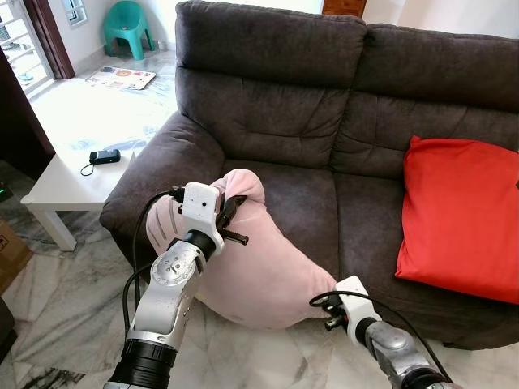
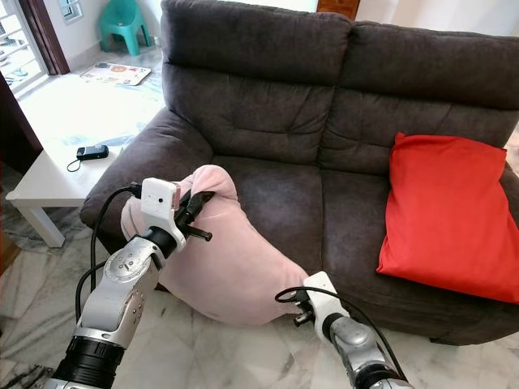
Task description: Move the pillow to the sofa from floor
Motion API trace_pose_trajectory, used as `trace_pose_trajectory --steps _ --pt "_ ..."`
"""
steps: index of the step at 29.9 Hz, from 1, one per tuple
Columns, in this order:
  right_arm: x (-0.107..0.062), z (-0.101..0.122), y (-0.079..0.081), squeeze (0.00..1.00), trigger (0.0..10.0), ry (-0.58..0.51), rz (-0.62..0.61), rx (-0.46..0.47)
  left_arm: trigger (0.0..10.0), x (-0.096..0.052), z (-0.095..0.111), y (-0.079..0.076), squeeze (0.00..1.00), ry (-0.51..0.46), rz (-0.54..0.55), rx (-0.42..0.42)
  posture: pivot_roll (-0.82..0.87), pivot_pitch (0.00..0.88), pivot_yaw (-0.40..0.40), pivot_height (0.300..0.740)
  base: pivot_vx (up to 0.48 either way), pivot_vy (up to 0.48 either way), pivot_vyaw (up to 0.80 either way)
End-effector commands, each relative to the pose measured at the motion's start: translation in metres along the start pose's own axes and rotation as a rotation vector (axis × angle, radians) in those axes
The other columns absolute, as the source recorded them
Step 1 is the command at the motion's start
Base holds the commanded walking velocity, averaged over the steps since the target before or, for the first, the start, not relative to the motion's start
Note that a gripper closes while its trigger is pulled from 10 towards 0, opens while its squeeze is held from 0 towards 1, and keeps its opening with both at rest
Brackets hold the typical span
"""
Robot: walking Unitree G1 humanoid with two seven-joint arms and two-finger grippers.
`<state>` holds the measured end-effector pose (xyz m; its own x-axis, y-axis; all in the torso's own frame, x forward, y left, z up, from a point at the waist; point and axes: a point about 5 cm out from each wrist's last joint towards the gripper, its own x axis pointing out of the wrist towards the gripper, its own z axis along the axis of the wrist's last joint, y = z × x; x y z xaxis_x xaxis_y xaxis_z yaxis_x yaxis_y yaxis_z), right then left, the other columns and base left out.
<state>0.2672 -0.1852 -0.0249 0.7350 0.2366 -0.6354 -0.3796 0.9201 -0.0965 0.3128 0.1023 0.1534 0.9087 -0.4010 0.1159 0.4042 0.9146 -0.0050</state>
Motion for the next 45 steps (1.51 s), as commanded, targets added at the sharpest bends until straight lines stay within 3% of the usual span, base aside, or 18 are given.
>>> trace_pose_trajectory --steps 1,2,3,5,12,13,14,16,18,20,26,32,40,45 --pt "0.001 0.02 -0.007 0.0 0.0 -0.091 -0.039 -0.004 10.0 0.003 0.011 -0.005 0.0 -0.047 -0.047 0.073 0.1 0.0 -0.089 0.74 0.0 0.0 0.0" --pt "0.001 0.02 -0.007 0.0 0.0 -0.091 -0.039 -0.004 10.0 0.003 0.011 -0.005 0.0 -0.047 -0.047 0.073 0.1 0.0 -0.089 0.74 0.0 0.0 0.0" --pt "0.0 0.027 -0.013 0.0 0.0 -0.136 -0.077 0.006 10.0 0.0 -0.002 0.0 0.0 0.017 -0.039 0.129 0.1 0.0 -0.089 0.74 0.0 0.0 0.0" --pt "-0.001 0.034 -0.017 0.0 0.0 -0.181 -0.106 0.017 10.0 -0.004 -0.014 0.007 0.0 0.077 -0.016 0.156 0.1 0.0 -0.089 0.74 0.0 0.0 0.0" --pt "-0.009 0.049 -0.031 0.0 0.0 -0.302 -0.202 0.046 10.0 -0.016 -0.034 0.022 0.0 0.15 0.063 0.17 0.09 0.0 -0.091 0.74 0.0 0.0 0.0" --pt "-0.01 0.053 -0.032 0.0 2.5 -0.325 -0.207 0.049 10.0 -0.017 -0.037 0.023 0.0 0.16 0.07 0.176 0.09 0.0 -0.09 0.74 0.0 0.0 0.0" --pt "-0.011 0.055 -0.032 0.0 2.5 -0.338 -0.21 0.051 10.0 -0.018 -0.039 0.024 0.0 0.166 0.074 0.183 0.09 0.0 -0.09 0.74 0.0 0.0 0.0" --pt "-0.013 0.06 -0.031 0.0 10.0 -0.37 -0.211 0.047 10.0 -0.02 -0.041 0.026 0.0 0.169 0.099 0.185 0.09 0.0 -0.091 0.74 0.0 0.0 0.0" --pt "-0.015 0.065 -0.029 0.0 10.0 -0.416 -0.223 0.047 10.0 -0.022 -0.043 0.029 0.0 0.162 0.137 0.187 0.08 0.0 -0.091 0.74 0.0 0.0 0.0" --pt "-0.026 0.075 -0.026 0.0 10.0 -0.556 -0.284 0.148 10.0 -0.026 -0.041 0.034 0.0 0.115 0.213 0.184 0.09 0.0 -0.093 0.74 0.0 0.0 0.0" --pt "-0.043 0.079 -0.016 0.0 10.0 -0.686 -0.325 0.253 10.0 -0.038 -0.04 0.041 0.0 0.072 0.293 0.195 0.09 0.0 -0.091 0.74 0.0 0.0 0.0" --pt "-0.055 0.071 -0.007 0.0 10.0 -0.717 -0.331 0.287 10.0 -0.05 -0.051 0.044 0.0 0.069 0.33 0.196 0.08 0.0 -0.092 0.74 0.0 0.0 0.0" --pt "-0.056 0.048 0.0 0.0 10.0 -0.663 -0.372 0.291 10.0 -0.049 -0.058 0.037 0.0 0.064 0.325 0.204 0.08 0.0 -0.081 0.74 0.0 0.0 0.0" --pt "-0.057 0.044 0.001 0.0 10.0 -0.665 -0.391 0.32 10.0 -0.051 -0.062 0.035 0.0 0.069 0.309 0.218 0.06 0.0 -0.069 0.74 0.0 0.0 0.0"
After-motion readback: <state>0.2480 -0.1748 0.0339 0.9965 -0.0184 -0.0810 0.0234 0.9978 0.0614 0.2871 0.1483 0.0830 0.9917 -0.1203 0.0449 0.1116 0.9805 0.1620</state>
